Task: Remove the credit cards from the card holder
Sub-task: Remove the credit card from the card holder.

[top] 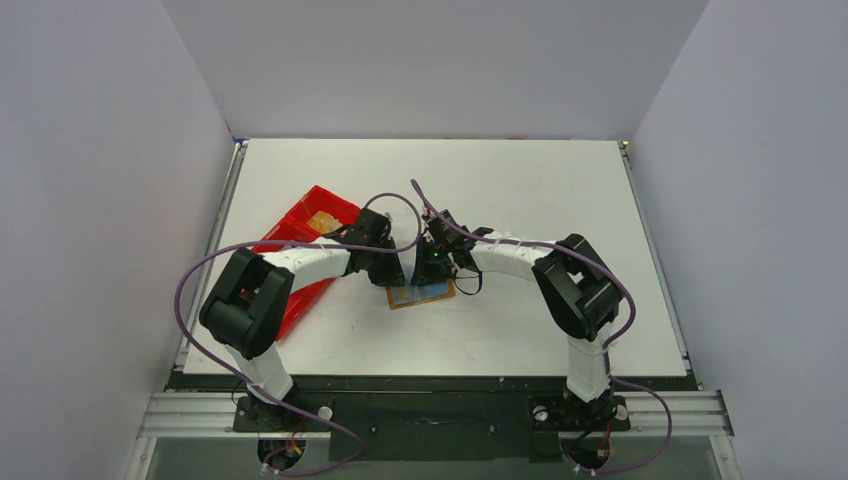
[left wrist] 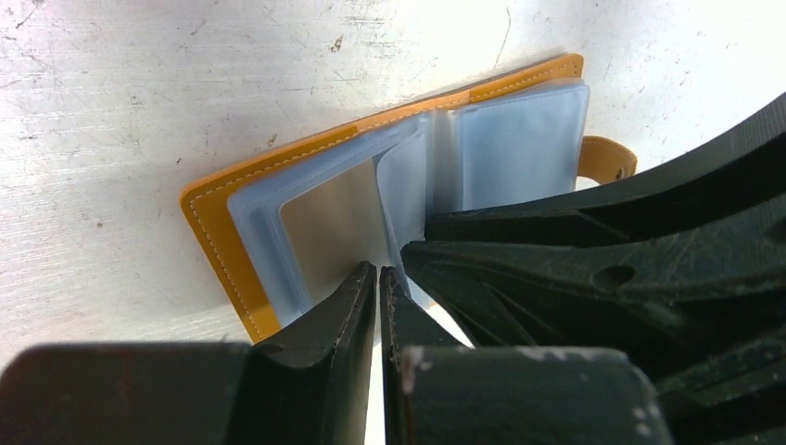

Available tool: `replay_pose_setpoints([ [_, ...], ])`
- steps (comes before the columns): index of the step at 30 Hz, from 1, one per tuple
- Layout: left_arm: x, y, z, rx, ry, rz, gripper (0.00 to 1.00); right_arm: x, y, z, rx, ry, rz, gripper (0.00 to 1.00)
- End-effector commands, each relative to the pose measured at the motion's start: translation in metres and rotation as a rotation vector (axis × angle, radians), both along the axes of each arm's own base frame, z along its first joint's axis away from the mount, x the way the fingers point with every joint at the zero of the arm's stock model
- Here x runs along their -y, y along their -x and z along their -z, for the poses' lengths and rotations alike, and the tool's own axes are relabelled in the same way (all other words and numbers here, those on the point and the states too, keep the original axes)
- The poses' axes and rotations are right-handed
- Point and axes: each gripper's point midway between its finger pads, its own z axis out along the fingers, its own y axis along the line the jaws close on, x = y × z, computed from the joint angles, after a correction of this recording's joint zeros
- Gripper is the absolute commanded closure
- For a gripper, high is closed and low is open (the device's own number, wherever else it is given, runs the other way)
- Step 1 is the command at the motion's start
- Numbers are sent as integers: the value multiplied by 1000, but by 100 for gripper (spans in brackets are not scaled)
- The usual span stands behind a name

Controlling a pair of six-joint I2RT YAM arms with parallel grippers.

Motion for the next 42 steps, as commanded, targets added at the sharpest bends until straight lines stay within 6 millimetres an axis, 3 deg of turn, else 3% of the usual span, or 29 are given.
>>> replay_pose_setpoints([
  [1, 11, -15, -14, 51, 28, 8, 96, 23, 3, -6, 17, 110, 24, 78],
  [7, 11, -15, -14, 48, 33, 3, 96, 29, -4, -42, 84, 116, 41, 65],
  [12, 12, -17, -18, 56, 39, 4, 96, 49, -8, -62, 132, 167, 80, 61],
  [17, 17, -18, -21, 64, 45, 14, 96, 63, -6, -67, 139, 177, 101, 61],
  [42, 54, -25, -31, 87, 79, 78, 96, 89, -7, -90, 181, 149, 177, 58],
])
